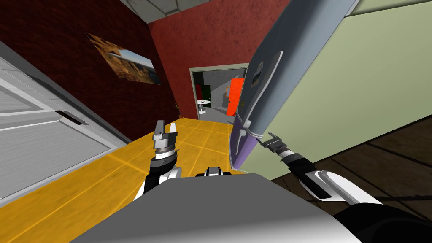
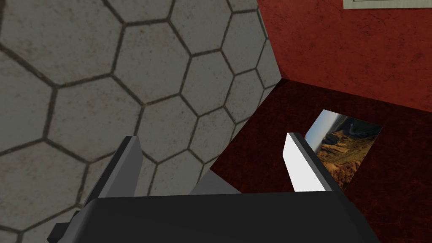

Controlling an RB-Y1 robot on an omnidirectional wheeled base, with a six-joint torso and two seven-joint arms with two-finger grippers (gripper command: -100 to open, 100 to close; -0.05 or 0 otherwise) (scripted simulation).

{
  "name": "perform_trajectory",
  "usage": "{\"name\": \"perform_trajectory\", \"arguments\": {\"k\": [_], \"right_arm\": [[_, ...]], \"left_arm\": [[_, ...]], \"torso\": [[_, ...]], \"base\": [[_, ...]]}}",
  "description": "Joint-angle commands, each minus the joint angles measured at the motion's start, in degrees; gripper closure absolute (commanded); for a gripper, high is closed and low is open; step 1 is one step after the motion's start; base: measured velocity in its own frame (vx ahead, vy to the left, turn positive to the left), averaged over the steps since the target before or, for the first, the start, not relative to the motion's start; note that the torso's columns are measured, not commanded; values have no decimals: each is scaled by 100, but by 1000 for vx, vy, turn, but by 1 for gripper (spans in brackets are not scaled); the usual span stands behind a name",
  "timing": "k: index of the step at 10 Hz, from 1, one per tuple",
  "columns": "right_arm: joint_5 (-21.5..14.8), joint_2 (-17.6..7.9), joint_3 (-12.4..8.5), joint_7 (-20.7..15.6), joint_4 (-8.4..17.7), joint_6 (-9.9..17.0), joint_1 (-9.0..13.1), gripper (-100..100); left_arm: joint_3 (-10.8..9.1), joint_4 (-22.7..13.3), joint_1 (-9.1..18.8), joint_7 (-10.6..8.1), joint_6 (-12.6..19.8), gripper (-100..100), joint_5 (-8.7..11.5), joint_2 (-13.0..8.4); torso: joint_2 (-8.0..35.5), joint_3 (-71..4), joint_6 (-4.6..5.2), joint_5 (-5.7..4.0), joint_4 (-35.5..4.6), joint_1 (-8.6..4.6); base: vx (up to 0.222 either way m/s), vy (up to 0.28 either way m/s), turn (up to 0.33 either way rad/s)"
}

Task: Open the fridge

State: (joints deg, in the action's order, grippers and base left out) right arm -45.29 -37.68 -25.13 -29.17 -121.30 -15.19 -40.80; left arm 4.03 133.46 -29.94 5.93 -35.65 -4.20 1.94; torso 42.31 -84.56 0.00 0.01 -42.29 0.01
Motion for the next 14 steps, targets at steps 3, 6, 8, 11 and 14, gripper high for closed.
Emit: {"name": "perform_trajectory", "arguments": {"k": [3, 6, 8, 11, 14], "right_arm": [[-533, -597, -369, -599, 233, 189, -152, -100], [-857, -937, -593, -975, 406, 319, -247, -100], [-953, -1027, -661, -1091, 464, 359, -275, -100], [-1190, -1242, -831, -1382, 618, 464, -347, -100], [-1320, -1386, -926, -1548, 712, 525, -386, -100]], "left_arm": [[0, 0, 0, 0, 0, 0, 0, 0], [0, 0, 0, 0, 0, 0, 0, 0], [0, 0, 0, 0, 0, 0, 0, 0], [-1, 0, 0, 0, 0, 0, 0, -1], [-1, 0, 0, 0, 0, 0, 0, -1]], "torso": [[-28, -21, -33, 16, 3, 28], [-55, -44, -50, 38, -2, 35], [-63, -56, -58, 51, -7, 31], [-76, -63, -57, 38, -2, 2], [-107, -84, -79, 49, 5, 11]], "base": [[77, 175, -41], [59, 166, 0], [42, 143, -5], [51, 102, -5], [46, 89, 0]]}}
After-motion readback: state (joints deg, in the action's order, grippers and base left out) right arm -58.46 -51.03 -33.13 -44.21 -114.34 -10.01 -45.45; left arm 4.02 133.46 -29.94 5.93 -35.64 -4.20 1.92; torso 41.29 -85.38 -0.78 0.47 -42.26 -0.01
